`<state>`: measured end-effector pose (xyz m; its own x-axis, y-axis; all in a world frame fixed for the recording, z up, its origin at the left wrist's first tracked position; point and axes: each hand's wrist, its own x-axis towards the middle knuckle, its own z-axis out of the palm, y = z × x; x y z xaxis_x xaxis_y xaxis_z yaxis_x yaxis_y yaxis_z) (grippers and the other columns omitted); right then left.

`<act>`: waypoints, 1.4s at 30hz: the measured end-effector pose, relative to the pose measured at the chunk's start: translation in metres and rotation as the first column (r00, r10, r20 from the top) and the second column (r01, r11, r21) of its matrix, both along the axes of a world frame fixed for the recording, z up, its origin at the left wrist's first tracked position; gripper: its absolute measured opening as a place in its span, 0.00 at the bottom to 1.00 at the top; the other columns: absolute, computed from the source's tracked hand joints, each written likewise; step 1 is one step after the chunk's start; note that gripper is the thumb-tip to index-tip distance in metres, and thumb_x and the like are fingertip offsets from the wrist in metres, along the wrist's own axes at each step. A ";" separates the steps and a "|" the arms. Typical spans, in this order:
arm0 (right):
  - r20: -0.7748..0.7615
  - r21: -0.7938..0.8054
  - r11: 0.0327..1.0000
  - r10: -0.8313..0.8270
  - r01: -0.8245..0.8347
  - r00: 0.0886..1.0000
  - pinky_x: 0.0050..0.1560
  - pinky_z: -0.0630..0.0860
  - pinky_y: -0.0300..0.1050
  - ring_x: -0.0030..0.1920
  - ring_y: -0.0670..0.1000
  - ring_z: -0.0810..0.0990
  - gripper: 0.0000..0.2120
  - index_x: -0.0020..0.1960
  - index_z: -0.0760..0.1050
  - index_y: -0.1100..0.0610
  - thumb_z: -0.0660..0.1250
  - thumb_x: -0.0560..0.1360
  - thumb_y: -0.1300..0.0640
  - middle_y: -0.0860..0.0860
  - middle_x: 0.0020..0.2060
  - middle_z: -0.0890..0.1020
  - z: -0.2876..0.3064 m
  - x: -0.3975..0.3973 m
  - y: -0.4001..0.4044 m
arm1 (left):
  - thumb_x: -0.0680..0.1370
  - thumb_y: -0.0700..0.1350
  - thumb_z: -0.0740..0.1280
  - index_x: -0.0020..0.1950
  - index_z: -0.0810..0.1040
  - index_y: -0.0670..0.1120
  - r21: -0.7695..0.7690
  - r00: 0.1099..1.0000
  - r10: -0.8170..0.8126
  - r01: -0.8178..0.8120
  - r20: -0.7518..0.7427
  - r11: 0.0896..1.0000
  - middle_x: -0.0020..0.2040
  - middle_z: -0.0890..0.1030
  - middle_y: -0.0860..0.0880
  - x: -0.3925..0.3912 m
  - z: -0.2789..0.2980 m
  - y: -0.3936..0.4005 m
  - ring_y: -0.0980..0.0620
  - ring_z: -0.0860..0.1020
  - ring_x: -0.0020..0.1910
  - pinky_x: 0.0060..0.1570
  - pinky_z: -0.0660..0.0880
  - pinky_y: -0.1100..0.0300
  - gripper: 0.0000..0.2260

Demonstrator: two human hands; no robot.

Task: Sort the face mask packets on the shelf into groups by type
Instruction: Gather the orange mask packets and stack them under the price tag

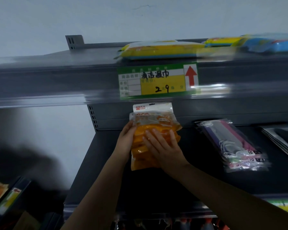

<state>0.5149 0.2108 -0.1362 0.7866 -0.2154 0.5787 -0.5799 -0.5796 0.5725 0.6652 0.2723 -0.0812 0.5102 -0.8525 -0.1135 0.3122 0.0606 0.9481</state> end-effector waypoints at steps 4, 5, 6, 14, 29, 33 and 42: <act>0.055 -0.013 1.000 0.015 -0.014 0.998 0.71 0.41 0.65 0.71 0.57 0.60 0.43 0.72 0.59 0.57 0.70 0.65 0.37 0.56 0.71 0.61 -0.001 -0.001 0.007 | 0.77 0.47 0.66 0.62 0.76 0.50 0.026 0.999 -0.018 0.019 -0.051 0.999 0.56 0.81 0.43 0.003 -0.003 0.003 0.44 0.81 0.53 0.55 0.77 0.46 0.14; 0.060 -0.012 1.000 0.017 -0.016 0.998 0.71 0.41 0.65 0.71 0.58 0.60 0.43 0.72 0.59 0.57 0.70 0.65 0.37 0.56 0.72 0.61 -0.002 -0.001 0.009 | 0.77 0.47 0.66 0.64 0.75 0.50 0.030 0.998 -0.025 0.027 -0.052 0.999 0.58 0.81 0.42 0.003 -0.005 0.003 0.43 0.81 0.54 0.56 0.77 0.45 0.15; 0.068 0.001 1.000 0.012 -0.012 0.998 0.71 0.41 0.65 0.71 0.58 0.60 0.43 0.72 0.59 0.56 0.70 0.65 0.37 0.56 0.72 0.61 -0.001 -0.001 0.012 | 0.77 0.47 0.66 0.64 0.75 0.50 0.030 0.998 -0.028 0.029 -0.049 0.999 0.58 0.81 0.42 0.003 -0.005 0.002 0.43 0.81 0.54 0.56 0.77 0.45 0.15; 0.272 0.461 0.886 -0.090 -0.048 0.958 0.72 0.36 0.61 0.75 0.55 0.52 0.34 0.74 0.58 0.55 0.47 0.75 0.35 0.55 0.74 0.62 0.037 -0.017 0.003 | 0.77 0.44 0.66 0.53 0.78 0.56 -0.017 0.998 -0.065 0.065 -0.008 0.998 0.49 0.82 0.49 0.002 -0.001 -0.008 0.48 0.81 0.47 0.45 0.78 0.53 0.09; 0.416 0.667 -0.187 -0.710 -0.721 0.569 0.62 0.74 0.58 0.56 0.57 0.80 0.24 0.64 0.74 0.53 0.59 0.76 0.38 0.55 0.56 0.81 0.064 -0.011 -0.044 | 0.79 0.47 0.63 0.69 0.69 0.49 0.053 0.985 -0.134 0.140 -0.109 0.989 0.58 0.79 0.41 0.009 0.001 -0.022 0.40 0.80 0.53 0.50 0.78 0.47 0.18; 0.426 0.550 -0.214 -0.759 -0.807 0.492 0.63 0.73 0.57 0.56 0.57 0.80 0.23 0.63 0.75 0.54 0.59 0.76 0.40 0.56 0.57 0.81 0.060 -0.017 -0.050 | 0.79 0.48 0.62 0.69 0.67 0.52 0.045 0.985 -0.147 0.151 -0.087 0.988 0.56 0.79 0.44 0.007 0.001 -0.024 0.42 0.80 0.50 0.44 0.79 0.49 0.18; 0.378 0.494 -0.279 -0.784 -0.823 0.492 0.61 0.74 0.53 0.55 0.57 0.80 0.19 0.53 0.81 0.56 0.56 0.80 0.45 0.58 0.54 0.83 0.052 -0.015 -0.044 | 0.77 0.49 0.65 0.66 0.71 0.51 0.070 0.985 -0.095 0.106 -0.145 0.992 0.57 0.80 0.42 0.013 -0.006 -0.024 0.40 0.80 0.52 0.49 0.78 0.45 0.17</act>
<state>0.4998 0.1667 -0.0840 0.4012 -0.8777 -0.2619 0.0302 0.2985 -0.9539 0.6783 0.2481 -0.0870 0.3962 -0.8847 -0.2456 0.4442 -0.0494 0.8946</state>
